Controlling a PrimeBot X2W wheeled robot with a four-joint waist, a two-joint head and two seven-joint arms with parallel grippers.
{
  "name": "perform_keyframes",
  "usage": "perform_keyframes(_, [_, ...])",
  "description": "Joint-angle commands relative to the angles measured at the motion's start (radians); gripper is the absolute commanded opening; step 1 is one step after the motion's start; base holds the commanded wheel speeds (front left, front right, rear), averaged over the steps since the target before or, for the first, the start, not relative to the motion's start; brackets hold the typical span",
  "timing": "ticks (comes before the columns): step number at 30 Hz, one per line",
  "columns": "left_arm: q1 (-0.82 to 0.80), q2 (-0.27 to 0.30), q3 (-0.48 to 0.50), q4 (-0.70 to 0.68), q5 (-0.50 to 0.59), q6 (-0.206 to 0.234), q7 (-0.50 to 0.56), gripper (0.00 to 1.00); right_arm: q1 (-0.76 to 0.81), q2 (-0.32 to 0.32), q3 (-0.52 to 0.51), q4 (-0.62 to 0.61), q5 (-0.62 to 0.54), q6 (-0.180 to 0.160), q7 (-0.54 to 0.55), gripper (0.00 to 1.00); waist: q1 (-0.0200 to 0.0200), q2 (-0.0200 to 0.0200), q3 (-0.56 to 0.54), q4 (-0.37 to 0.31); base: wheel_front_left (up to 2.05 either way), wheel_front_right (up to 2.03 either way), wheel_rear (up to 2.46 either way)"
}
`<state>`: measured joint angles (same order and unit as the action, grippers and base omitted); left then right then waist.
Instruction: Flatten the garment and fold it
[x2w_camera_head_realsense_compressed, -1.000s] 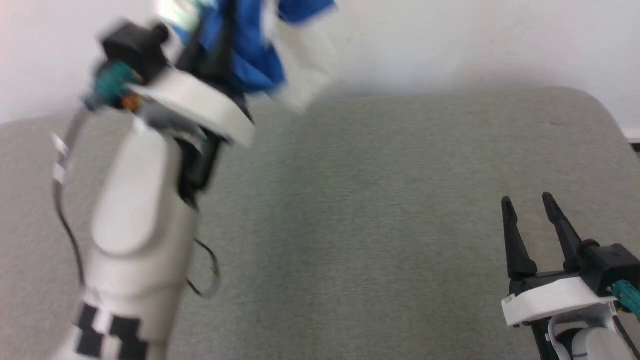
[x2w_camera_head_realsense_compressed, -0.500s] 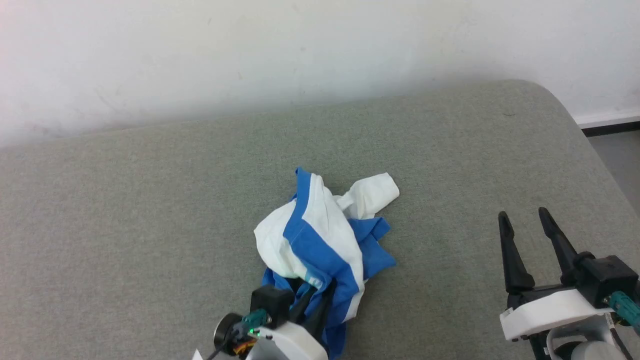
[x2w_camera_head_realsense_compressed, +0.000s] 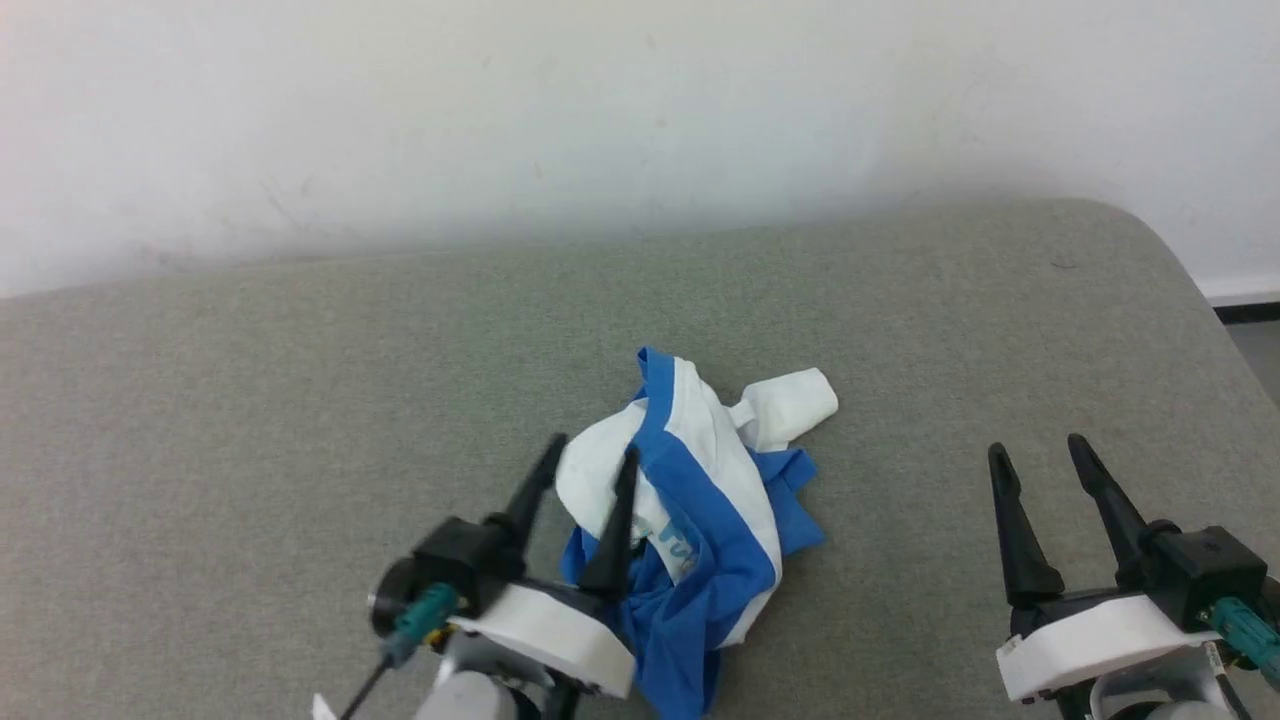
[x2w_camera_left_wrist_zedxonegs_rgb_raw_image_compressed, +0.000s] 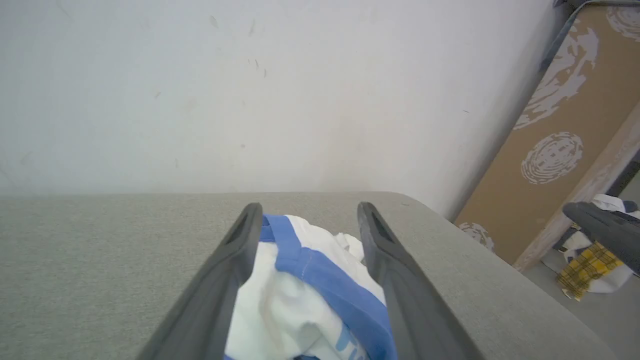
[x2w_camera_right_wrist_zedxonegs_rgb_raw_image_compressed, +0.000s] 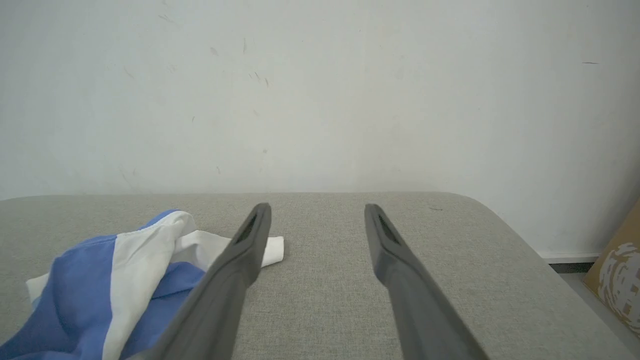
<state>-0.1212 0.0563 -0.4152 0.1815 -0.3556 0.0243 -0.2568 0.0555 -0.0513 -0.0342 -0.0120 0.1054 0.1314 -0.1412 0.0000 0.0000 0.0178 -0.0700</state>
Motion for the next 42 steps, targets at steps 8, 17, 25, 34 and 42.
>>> perform_keyframes(8, [0.061,0.062,0.185,-0.076,0.042,0.052,-0.005,1.0,0.031,0.001,0.002,-0.028,-0.011,-0.001,0.022,1.0,0.0,0.0,-0.02,0.033,0.0,0.0,0.0])
perform_keyframes(17, [0.161,0.114,0.29,-0.099,0.063,0.066,-0.005,1.0,0.042,0.001,0.031,-0.049,-0.004,-0.001,0.058,1.0,0.0,0.0,-0.028,0.066,0.0,0.0,0.0])
perform_keyframes(25, [0.18,0.112,0.29,-0.097,0.064,0.059,-0.005,1.0,0.021,0.001,0.216,-0.049,0.065,-0.001,0.222,1.0,0.0,0.0,-0.027,0.106,0.0,0.0,0.0])
perform_keyframes(34, [0.164,0.092,0.288,-0.086,0.062,0.051,-0.005,1.0,-0.018,-0.018,0.411,-0.037,0.095,-0.001,0.47,1.0,0.0,0.0,-0.015,0.137,0.0,0.0,0.0])
perform_keyframes(42, [0.15,0.074,0.295,-0.079,0.067,0.04,-0.005,1.0,-0.068,-0.061,0.481,0.046,0.05,-0.001,0.575,1.0,0.0,0.0,-0.002,0.15,0.0,0.0,0.0])
